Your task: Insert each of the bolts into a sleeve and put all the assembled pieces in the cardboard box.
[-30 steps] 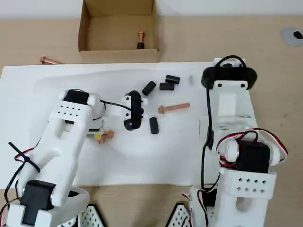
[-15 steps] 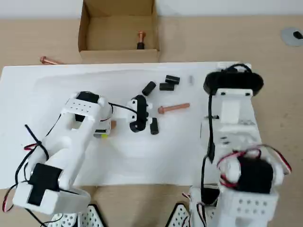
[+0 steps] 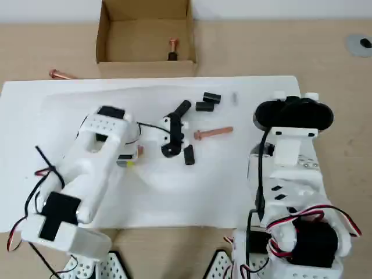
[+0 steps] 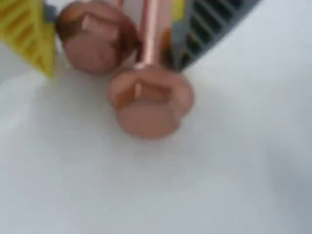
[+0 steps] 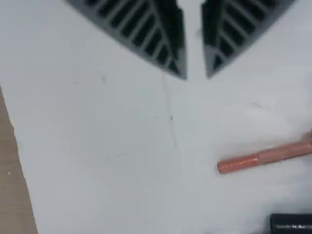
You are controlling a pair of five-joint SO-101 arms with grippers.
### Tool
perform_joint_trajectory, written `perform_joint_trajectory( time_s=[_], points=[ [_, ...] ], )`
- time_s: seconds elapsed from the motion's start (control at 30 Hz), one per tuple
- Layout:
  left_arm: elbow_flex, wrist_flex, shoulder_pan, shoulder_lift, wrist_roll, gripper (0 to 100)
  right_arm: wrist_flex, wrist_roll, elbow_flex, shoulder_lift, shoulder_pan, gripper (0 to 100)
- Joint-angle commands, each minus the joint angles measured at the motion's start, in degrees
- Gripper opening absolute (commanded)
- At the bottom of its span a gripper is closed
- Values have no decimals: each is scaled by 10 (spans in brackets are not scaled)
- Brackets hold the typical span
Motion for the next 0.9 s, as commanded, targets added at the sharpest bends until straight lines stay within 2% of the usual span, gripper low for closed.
perform_joint_trajectory(
  time_s=[0.0,0.27,0.47,0.67,0.8,0.87],
  points=[
    [-120,111,-4,-39,24,16,-11,3,0,-5,11,38],
    [-162,200,-4,-146,44,16,-10,2,-4,-7,11,38],
    [-157,216,-25,-186,46,16,-8,2,-4,-7,10,38],
    [-117,120,-86,-174,67,16,-7,2,-1,-7,7,38],
    [-77,17,-84,-132,68,20,-8,1,0,-7,7,38],
    [-77,-29,-73,-97,69,60,-8,1,6,-7,7,38]
  ],
)
